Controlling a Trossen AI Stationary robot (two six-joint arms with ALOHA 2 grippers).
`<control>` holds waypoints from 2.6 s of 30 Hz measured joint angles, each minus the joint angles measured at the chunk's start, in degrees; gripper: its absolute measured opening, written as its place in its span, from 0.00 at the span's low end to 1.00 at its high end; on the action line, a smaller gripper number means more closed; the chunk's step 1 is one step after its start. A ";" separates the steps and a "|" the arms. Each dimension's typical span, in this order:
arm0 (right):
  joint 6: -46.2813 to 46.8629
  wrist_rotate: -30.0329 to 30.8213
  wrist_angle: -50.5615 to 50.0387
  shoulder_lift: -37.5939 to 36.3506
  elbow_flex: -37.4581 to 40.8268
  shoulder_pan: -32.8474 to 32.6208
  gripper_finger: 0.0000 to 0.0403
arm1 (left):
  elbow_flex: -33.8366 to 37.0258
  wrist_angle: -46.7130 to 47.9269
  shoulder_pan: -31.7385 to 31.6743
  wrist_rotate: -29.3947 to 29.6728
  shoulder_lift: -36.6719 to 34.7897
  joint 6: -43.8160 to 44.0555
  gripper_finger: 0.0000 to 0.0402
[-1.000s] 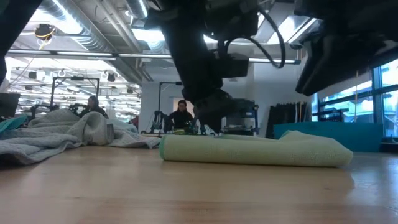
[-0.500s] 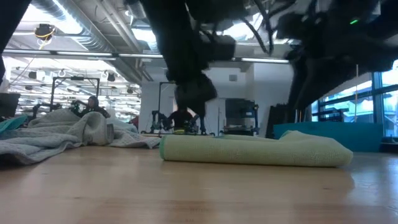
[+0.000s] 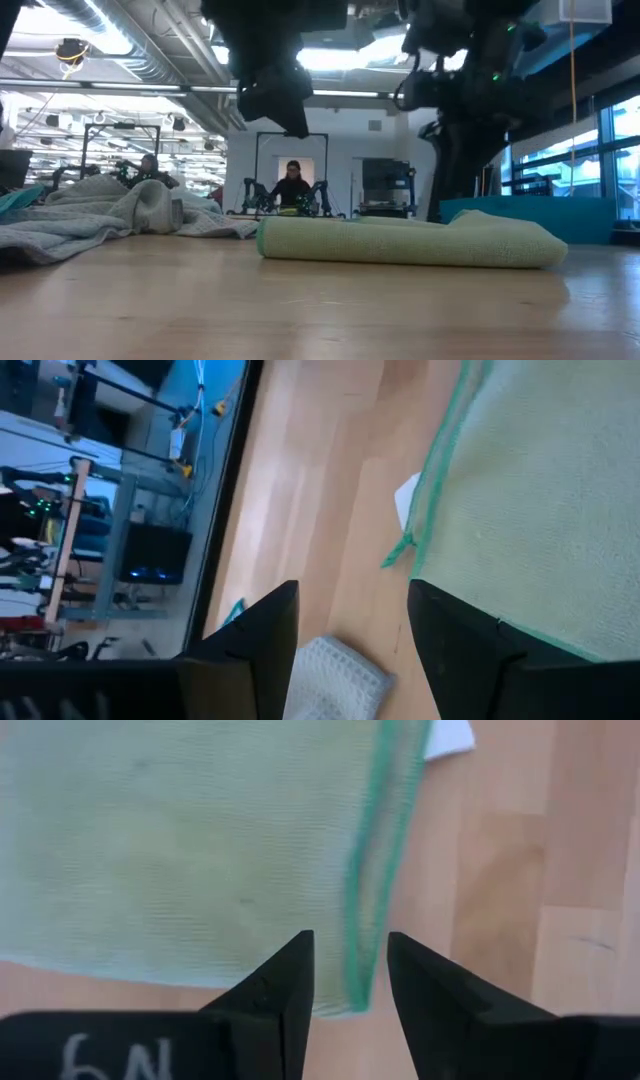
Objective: Fold microfiber towels
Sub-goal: Fold the green microfiber cloth
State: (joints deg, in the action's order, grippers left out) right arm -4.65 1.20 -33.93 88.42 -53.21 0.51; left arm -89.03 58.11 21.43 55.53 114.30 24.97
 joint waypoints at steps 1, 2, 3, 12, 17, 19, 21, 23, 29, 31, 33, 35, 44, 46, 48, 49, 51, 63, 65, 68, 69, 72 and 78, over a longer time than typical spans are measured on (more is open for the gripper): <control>-0.17 -1.48 0.08 0.56 -0.01 0.74 0.33 | 0.00 0.02 -0.02 -0.02 0.00 -0.01 0.45; -0.27 -2.77 0.15 1.21 -0.01 1.36 0.33 | 0.00 0.04 -0.02 -0.02 0.00 0.00 0.45; -0.35 -3.72 0.15 1.94 -0.01 1.81 0.33 | 0.00 0.05 -0.02 -0.02 0.00 0.01 0.45; -1.48 -5.85 -0.27 5.01 0.00 2.49 0.33 | 0.00 0.13 0.04 -0.04 0.00 0.46 0.45; -1.40 -5.89 -1.32 5.02 0.00 2.49 0.31 | 0.00 0.13 0.04 -0.09 0.00 0.52 0.45; -1.34 -5.91 -1.34 5.32 0.00 2.49 0.29 | 0.00 0.13 0.11 -0.11 0.00 0.64 0.45; -1.13 -5.90 -1.72 5.36 0.02 2.49 0.26 | 0.00 0.14 0.13 -0.11 0.00 1.00 0.45; -1.12 -5.91 -1.68 5.36 0.02 2.49 0.23 | 0.00 0.20 0.11 -0.11 0.00 1.47 0.45; -1.00 -5.91 -1.88 5.36 0.02 2.49 0.13 | 0.00 0.26 0.12 -0.12 0.00 1.49 0.45; -1.01 -5.89 -2.10 5.36 0.02 2.49 0.09 | 0.00 0.28 0.13 -0.12 0.00 1.49 0.45; -1.46 -5.91 -2.76 5.36 0.02 2.49 0.04 | 0.00 0.37 0.11 -0.11 0.02 1.49 0.45; -1.66 -5.91 -3.25 5.36 0.02 2.49 0.02 | 0.00 0.37 0.11 -0.12 0.02 1.49 0.45; -1.48 -0.15 -3.51 5.36 -0.02 2.49 0.01 | 0.00 0.37 0.11 -0.13 0.02 1.49 0.45; -1.07 2.32 -3.31 5.36 -0.14 2.49 0.02 | 0.00 0.37 0.11 -0.13 0.02 1.49 0.45; -0.34 4.34 -3.15 5.22 -0.22 2.49 0.02 | 0.00 0.37 0.11 -0.13 0.04 1.49 0.45; -0.14 5.22 -3.21 5.04 -0.22 2.49 0.01 | 0.00 0.37 0.12 -0.11 0.04 1.49 0.45; -0.13 6.87 -3.23 4.43 -0.22 2.47 0.01 | 0.00 0.35 0.11 -0.11 0.04 1.49 0.45; 1.83 13.19 -3.09 -0.81 0.43 1.98 0.02 | 0.00 0.33 0.11 -0.13 0.04 1.53 0.45; 2.91 13.02 -2.52 0.07 1.28 2.03 0.03 | 0.00 0.33 0.12 -0.12 0.04 1.59 0.45; 3.13 13.70 -0.20 1.38 3.47 2.03 0.05 | 0.00 0.26 0.11 -0.12 0.04 1.69 0.45; 3.03 13.99 1.54 1.60 4.43 2.03 0.05 | 0.00 0.23 0.11 -0.12 0.04 1.71 0.45; 3.09 14.15 5.41 1.91 6.80 2.14 0.08 | 0.00 0.03 0.11 -0.13 0.04 1.71 0.45; 2.91 19.23 6.12 1.57 6.24 2.16 0.21 | 0.00 -0.11 0.11 -0.13 0.04 1.68 0.45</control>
State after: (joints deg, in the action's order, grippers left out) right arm -1.74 20.43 -27.82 89.99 -46.98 2.68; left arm -89.03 58.00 21.54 55.40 114.34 26.65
